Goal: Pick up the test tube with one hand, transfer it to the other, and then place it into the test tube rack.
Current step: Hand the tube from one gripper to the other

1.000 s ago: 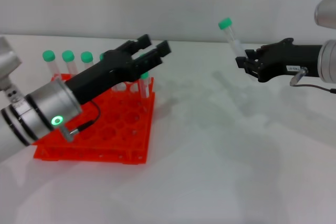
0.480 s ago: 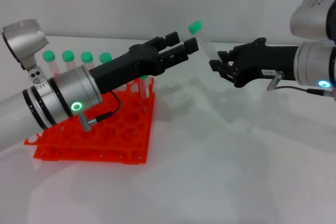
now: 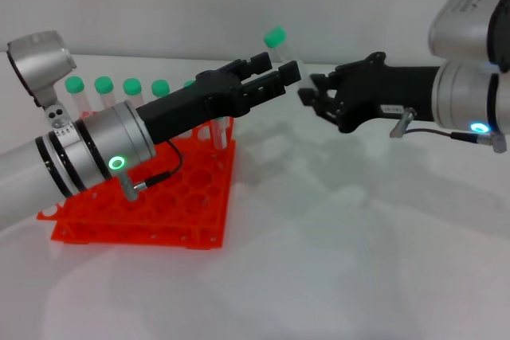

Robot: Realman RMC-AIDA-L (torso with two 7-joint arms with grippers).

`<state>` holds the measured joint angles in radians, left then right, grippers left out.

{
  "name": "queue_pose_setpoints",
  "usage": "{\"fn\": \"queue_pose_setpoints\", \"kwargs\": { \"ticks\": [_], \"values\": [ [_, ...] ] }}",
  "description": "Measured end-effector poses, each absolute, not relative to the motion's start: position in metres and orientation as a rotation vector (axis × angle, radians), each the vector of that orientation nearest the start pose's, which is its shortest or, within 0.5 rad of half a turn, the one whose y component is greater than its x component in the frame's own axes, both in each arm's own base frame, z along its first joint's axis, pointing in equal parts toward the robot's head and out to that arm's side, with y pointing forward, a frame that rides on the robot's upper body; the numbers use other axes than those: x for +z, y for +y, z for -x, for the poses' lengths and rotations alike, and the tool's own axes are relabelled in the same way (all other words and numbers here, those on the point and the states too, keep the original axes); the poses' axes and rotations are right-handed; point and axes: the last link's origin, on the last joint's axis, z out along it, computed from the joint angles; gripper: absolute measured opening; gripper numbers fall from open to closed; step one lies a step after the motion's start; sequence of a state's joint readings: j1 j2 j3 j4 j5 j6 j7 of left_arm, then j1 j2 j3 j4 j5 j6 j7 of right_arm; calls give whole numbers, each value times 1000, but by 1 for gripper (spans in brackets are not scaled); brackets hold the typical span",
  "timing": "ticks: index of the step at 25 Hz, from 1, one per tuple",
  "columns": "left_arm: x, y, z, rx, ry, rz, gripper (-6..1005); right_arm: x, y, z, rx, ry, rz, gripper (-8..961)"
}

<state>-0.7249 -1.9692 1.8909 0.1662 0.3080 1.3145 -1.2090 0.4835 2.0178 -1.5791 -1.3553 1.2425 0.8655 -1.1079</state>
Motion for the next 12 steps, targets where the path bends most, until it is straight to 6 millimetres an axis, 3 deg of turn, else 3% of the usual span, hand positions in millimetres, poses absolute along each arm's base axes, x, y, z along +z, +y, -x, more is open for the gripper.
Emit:
{"fn": "queue_pose_setpoints", "kwargs": {
  "ticks": [12],
  "values": [
    [-32,380,200,-1244,-838,2419,719,-15,381,-104,415,227,2578,187]
  ]
}}
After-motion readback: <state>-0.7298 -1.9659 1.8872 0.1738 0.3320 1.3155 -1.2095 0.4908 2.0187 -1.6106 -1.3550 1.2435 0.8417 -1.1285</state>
